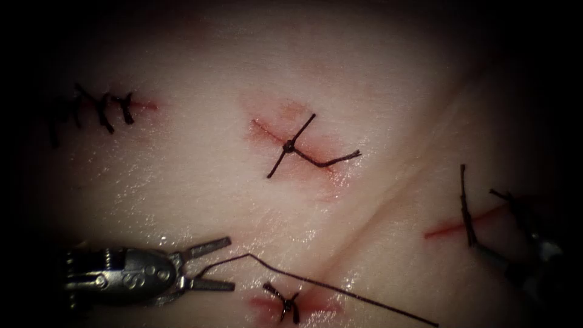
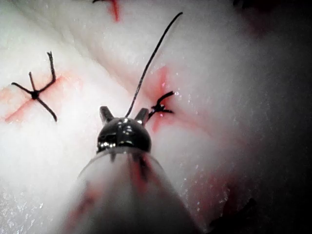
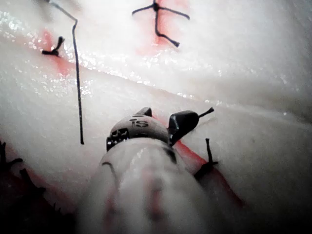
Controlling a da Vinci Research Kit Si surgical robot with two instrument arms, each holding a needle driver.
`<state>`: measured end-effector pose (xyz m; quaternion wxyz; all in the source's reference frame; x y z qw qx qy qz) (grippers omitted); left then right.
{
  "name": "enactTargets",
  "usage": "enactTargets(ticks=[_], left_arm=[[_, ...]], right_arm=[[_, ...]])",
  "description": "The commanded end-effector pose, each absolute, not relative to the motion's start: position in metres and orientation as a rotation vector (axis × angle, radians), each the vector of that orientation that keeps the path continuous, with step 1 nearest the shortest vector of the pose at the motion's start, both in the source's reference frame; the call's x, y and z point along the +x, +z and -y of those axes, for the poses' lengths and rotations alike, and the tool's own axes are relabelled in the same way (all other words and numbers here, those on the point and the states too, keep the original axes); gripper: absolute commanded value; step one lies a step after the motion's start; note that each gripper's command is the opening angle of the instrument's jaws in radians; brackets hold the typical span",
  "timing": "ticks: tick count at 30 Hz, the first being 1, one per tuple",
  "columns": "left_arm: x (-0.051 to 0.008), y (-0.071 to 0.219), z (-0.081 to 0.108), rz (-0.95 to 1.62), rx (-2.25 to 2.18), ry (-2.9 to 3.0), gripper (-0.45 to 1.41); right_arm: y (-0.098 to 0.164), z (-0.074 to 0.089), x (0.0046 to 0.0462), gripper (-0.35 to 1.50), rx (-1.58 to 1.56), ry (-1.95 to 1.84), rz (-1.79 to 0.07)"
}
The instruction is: Wound Closure
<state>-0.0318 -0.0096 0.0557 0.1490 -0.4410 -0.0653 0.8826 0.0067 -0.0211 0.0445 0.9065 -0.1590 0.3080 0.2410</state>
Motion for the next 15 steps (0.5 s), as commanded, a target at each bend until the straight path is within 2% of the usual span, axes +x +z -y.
enactTargets(ticks=[1, 5, 7, 15], left_arm=[[-0.0329, 0.0553, 0.0095, 0.187, -1.283, 2.537, 0.61], [-0.0349, 0.0529, 0.0081, 0.167, -1.287, 2.523, 0.62], [-0.0360, 0.0524, 0.0071, 0.137, -1.292, 2.504, 0.57], [-0.0398, 0.0551, 0.0030, -0.045, -1.065, 2.524, 0.54]], right_arm=[[0.0449, 0.0212, 0.0080, 1.31, -0.325, 0.496, -0.645], [0.0448, 0.0213, 0.0090, 1.31, -0.322, 0.499, -0.646], [0.0449, 0.0213, 0.0095, 1.31, -0.322, 0.501, -0.648], [0.0447, 0.0213, 0.0129, 1.30, -0.307, 0.505, -0.684]])
